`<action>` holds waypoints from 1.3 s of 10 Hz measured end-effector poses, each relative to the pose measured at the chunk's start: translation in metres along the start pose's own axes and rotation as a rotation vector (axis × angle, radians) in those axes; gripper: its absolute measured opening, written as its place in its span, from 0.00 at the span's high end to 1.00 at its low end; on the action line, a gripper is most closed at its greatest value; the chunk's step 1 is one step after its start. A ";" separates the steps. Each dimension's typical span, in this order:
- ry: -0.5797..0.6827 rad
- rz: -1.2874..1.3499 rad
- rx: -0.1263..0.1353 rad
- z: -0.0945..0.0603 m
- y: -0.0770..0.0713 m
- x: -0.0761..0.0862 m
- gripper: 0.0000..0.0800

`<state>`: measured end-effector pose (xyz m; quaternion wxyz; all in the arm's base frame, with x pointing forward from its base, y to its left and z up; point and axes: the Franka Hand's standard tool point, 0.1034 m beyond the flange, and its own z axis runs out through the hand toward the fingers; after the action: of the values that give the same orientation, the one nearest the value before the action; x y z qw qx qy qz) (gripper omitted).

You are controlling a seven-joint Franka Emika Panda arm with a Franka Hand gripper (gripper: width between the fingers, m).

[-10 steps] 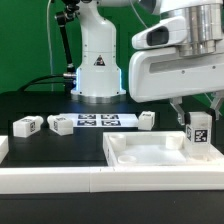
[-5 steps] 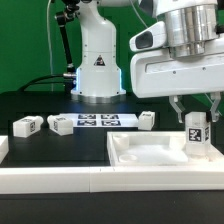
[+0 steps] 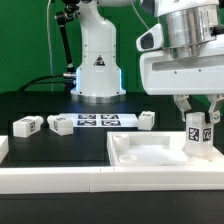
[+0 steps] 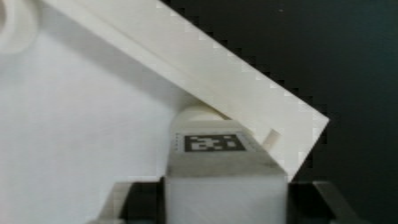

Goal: Assemble square table

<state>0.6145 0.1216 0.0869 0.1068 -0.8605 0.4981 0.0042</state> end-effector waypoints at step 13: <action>0.005 -0.822 -0.064 0.000 0.000 -0.008 0.19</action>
Offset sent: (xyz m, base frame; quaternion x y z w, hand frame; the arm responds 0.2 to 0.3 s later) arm 0.0000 0.0000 0.0000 0.0000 0.0000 -0.0650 0.9979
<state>0.6107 0.1289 0.0875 0.0713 -0.9907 0.1127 -0.0255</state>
